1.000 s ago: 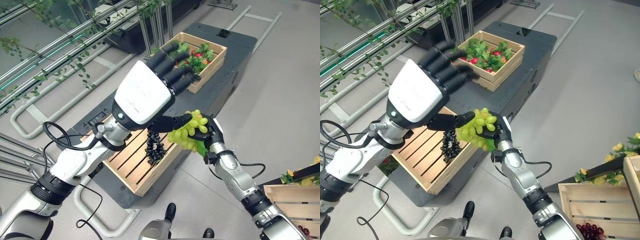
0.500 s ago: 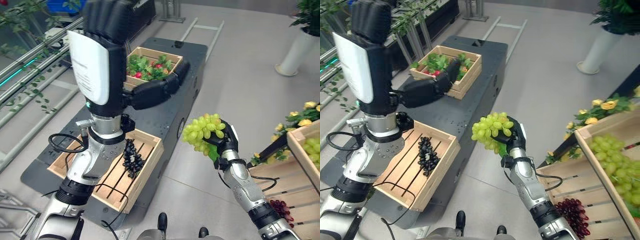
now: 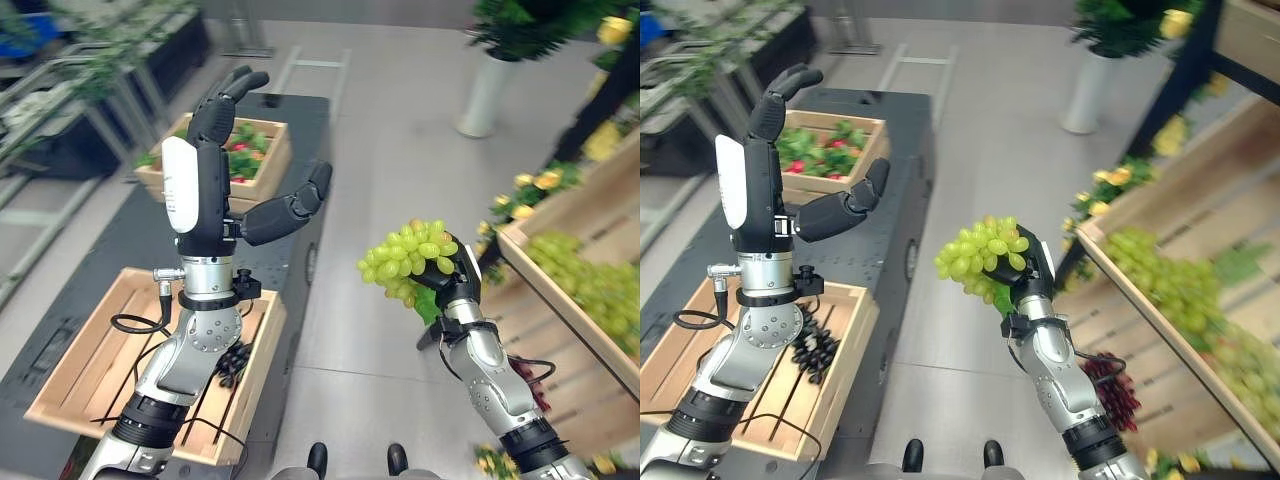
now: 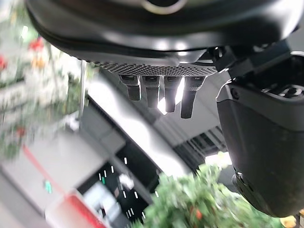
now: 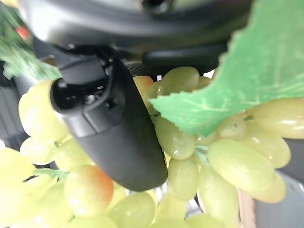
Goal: Pick up the fruits from the basket on one side to the basket on the other side
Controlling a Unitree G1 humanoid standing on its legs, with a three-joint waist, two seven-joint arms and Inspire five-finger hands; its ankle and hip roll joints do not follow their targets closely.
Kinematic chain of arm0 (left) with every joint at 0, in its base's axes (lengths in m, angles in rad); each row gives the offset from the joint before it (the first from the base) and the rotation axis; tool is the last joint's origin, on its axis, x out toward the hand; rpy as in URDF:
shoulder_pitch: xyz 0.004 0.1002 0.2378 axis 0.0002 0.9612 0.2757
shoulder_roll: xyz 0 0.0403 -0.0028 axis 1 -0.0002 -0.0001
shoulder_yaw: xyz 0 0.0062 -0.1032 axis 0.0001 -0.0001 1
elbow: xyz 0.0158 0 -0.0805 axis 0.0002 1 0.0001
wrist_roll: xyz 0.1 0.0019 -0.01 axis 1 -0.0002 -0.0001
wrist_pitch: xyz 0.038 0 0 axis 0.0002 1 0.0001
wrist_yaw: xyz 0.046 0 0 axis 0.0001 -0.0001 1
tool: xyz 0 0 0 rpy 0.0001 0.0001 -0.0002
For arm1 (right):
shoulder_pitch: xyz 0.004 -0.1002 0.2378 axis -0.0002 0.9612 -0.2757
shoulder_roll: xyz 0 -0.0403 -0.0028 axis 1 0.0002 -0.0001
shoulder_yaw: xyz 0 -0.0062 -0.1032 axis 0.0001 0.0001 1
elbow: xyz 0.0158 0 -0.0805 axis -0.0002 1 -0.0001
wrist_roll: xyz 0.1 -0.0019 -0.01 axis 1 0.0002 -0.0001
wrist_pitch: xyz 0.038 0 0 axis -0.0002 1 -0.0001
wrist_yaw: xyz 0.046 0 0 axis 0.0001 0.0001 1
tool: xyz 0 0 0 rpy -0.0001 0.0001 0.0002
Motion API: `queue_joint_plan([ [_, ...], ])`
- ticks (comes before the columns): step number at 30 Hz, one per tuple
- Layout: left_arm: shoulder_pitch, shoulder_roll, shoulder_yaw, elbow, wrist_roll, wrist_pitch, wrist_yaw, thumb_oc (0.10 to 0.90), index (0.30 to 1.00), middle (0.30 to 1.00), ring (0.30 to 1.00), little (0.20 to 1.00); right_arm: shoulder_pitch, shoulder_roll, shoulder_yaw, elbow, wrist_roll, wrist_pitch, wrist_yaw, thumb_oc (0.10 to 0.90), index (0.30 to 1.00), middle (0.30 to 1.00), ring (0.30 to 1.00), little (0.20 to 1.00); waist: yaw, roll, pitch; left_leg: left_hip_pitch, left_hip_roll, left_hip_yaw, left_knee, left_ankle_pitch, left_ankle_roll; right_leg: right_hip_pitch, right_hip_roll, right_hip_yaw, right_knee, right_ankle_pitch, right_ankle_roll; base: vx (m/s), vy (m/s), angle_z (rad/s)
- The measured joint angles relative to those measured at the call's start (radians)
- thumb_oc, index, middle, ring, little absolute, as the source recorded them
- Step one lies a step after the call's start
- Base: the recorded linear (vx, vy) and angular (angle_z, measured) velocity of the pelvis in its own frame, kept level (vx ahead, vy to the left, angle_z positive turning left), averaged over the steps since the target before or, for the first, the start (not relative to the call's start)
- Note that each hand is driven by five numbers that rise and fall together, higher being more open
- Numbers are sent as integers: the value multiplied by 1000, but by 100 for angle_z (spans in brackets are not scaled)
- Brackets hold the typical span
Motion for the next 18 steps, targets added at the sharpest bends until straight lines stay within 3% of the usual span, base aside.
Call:
queue_joint_plan([
  [4, 25, -43, -1, 25, -165, -20, -70, 800, 900, 900, 900, 900, 24, 1, -53, -42, 7, 11, 3, 400, 300, 300, 300, 300, -49, -13, -6, 6, -17, 58, 0, -12, 8, -19, -18, -4, -7, 23, 14, -48, 103, -51],
  [7, 39, -58, -3, 40, -268, -26, -122, 800, 900, 900, 900, 900, 21, -1, -59, -71, 59, 17, 47, 400, 300, 300, 300, 300, -38, -17, -5, -4, -13, 125, 1, -12, 17, -63, -16, -32, -10, 60, 6, -82, -7, -67],
  [10, 38, -57, 3, 69, -304, -26, -135, 800, 900, 900, 900, 900, -7, -1, -54, -75, 150, 39, 96, 400, 300, 300, 300, 300, -15, -19, -2, 1, 8, 223, 1, -18, 15, -112, 14, -162, -8, 137, -28, -121, -64, -92],
  [11, 37, -59, 3, 83, -313, -25, -132, 800, 900, 900, 900, 900, -23, 0, -53, -74, 169, 41, 112, 400, 300, 300, 300, 300, -5, -19, 2, 8, 19, 253, 0, -23, 15, -120, 24, -205, -10, 156, -23, -108, -133, -73],
  [13, 36, -82, -3, 96, -322, -19, -133, 800, 900, 900, 900, 900, -36, -5, -54, -73, 197, 38, 117, 400, 300, 300, 300, 300, -15, 3, 13, 16, 57, 278, 1, -21, 13, -118, 15, -297, 61, 114, -68, -104, -178, -32],
  [14, 33, -105, -2, 94, -322, -20, -132, 800, 900, 900, 900, 900, -48, -13, -55, -72, 199, 31, 117, 400, 300, 300, 300, 300, 2, 30, 27, 15, 100, 315, 1, -17, -2, -117, 5, -342, 139, 84, -63, -66, -186, -26],
  [15, 31, -107, -3, 93, -322, -20, -132, 800, 900, 900, 900, 900, -52, -15, -55, -73, 199, 27, 117, 400, 300, 300, 300, 300, 12, 32, 29, 13, 110, 321, 2, -13, -12, -116, -4, -347, 155, 73, -54, -62, -221, -35],
  [17, 34, -97, -1, 94, -324, -15, -113, 800, 900, 900, 900, 900, -62, -12, -53, -79, 200, 23, 123, 400, 300, 300, 300, 300, 38, -1, 30, 7, 107, 314, 2, -6, -36, -48, -48, -326, 53, 73, -48, -33, -194, -16],
  [18, 34, -97, 9, 95, -325, -14, -101, 800, 900, 900, 900, 900, -74, -11, -39, -90, 207, 22, 141, 400, 300, 300, 300, 300, 46, -25, 32, 7, 91, 292, 1, -1, -54, -7, -58, -299, -17, 60, -25, -16, -180, -11],
])
